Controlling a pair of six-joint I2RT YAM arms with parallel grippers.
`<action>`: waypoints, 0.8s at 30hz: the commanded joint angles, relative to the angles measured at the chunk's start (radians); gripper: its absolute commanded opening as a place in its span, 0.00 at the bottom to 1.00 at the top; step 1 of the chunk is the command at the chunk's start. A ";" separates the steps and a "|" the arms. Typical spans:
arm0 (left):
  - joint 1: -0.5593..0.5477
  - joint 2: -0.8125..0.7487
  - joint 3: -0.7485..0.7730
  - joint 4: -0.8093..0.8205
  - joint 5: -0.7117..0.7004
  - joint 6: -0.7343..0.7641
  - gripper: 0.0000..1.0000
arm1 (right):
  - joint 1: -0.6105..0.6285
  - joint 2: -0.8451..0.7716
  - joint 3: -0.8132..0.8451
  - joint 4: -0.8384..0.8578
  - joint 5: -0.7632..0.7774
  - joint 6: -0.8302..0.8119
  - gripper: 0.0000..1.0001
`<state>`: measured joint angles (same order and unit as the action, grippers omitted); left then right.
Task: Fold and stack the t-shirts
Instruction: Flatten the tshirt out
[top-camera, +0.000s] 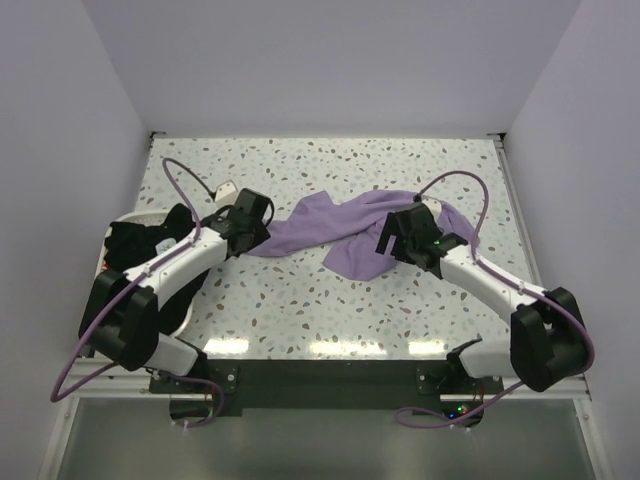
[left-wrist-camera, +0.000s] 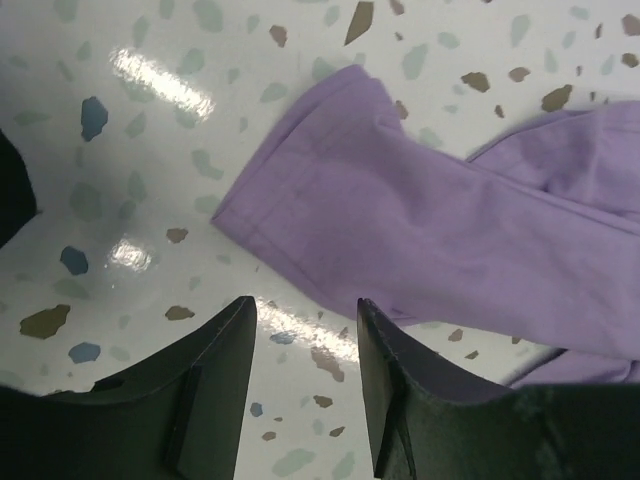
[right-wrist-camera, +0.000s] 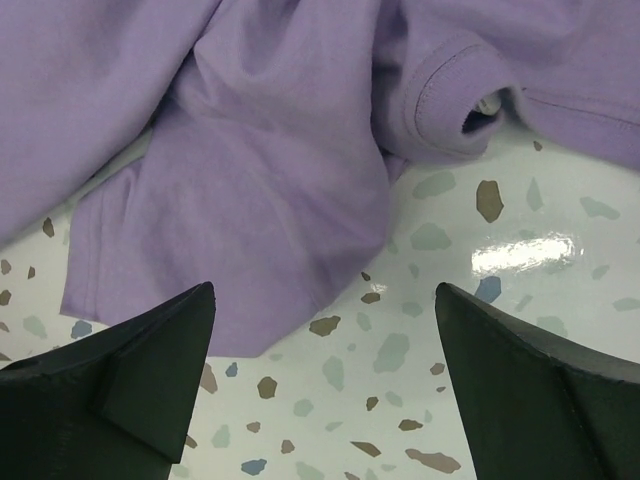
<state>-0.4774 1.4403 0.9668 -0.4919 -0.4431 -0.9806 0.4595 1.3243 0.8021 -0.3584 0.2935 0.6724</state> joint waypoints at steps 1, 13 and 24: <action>0.002 0.003 -0.004 -0.065 -0.088 -0.098 0.49 | -0.007 0.012 -0.010 0.082 -0.037 0.029 0.94; 0.045 0.163 0.000 -0.034 -0.083 -0.130 0.47 | -0.025 0.029 -0.049 0.125 -0.059 0.039 0.94; 0.094 0.235 -0.045 0.153 0.000 -0.116 0.53 | -0.033 0.030 -0.081 0.159 -0.083 0.044 0.94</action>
<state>-0.3985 1.6730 0.9394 -0.4355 -0.4553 -1.0832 0.4309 1.3514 0.7315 -0.2512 0.2169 0.6998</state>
